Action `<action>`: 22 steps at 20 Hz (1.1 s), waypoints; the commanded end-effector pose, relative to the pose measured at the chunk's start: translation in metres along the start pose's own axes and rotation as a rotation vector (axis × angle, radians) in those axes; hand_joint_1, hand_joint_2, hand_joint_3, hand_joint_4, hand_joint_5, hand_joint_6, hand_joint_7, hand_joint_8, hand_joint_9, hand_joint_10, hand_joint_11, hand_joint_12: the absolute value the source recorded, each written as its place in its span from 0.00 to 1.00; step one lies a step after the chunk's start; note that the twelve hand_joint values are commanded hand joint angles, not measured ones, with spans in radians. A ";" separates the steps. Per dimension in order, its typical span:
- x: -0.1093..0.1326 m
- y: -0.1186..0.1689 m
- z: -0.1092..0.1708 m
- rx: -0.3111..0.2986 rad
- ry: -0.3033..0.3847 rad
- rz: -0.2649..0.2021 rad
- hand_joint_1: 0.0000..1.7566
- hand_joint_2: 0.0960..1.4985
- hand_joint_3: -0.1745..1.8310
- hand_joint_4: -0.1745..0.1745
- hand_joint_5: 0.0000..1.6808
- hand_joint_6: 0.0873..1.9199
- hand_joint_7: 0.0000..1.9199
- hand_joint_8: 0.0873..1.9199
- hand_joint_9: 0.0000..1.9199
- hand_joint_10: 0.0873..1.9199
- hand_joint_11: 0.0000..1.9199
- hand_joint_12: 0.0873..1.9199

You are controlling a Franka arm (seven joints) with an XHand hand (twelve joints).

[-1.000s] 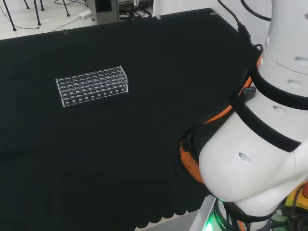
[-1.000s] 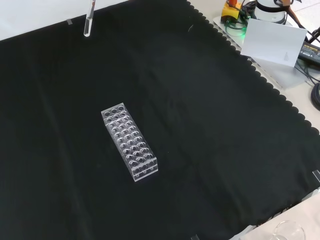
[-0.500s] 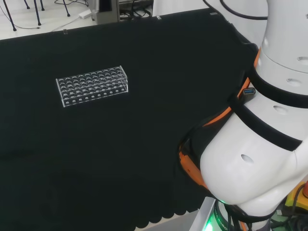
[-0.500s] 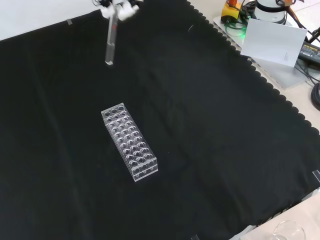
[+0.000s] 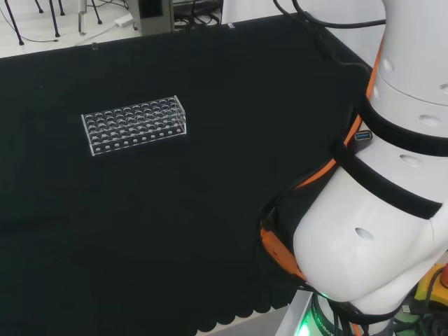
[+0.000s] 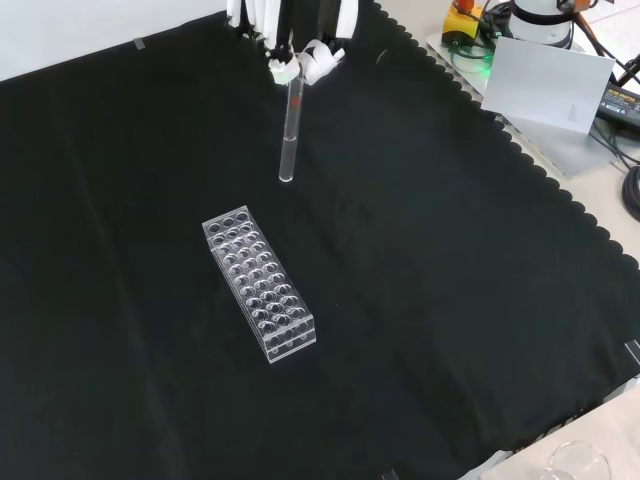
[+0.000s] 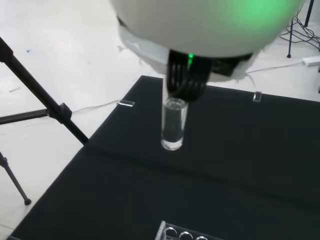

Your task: Shake the test tube.

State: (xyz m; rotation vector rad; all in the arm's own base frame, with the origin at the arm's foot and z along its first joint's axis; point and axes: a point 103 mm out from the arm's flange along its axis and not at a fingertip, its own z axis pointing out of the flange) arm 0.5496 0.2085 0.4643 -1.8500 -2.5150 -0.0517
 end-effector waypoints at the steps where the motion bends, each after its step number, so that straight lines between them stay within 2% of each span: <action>1: -0.023 -0.010 0.015 0.038 -0.042 0.029 0.77 0.23 0.55 0.00 0.87 0.17 0.80 0.16 0.82 0.40 0.63 0.59; 7: -0.075 -0.019 0.034 0.074 -0.128 0.121 0.77 0.23 0.55 0.00 0.87 0.17 0.80 0.15 0.82 0.40 0.63 0.59; 13: -0.119 -0.016 0.037 0.078 -0.206 0.197 0.77 0.23 0.55 0.00 0.87 0.17 0.80 0.15 0.82 0.40 0.63 0.59; 17: -0.120 -0.011 0.036 0.072 -0.210 0.197 0.77 0.23 0.55 0.00 0.87 0.17 0.80 0.15 0.82 0.40 0.63 0.59; 22: -0.090 -0.003 0.044 0.078 -0.184 0.147 0.77 0.23 0.55 0.00 0.87 0.17 0.80 0.15 0.82 0.40 0.63 0.59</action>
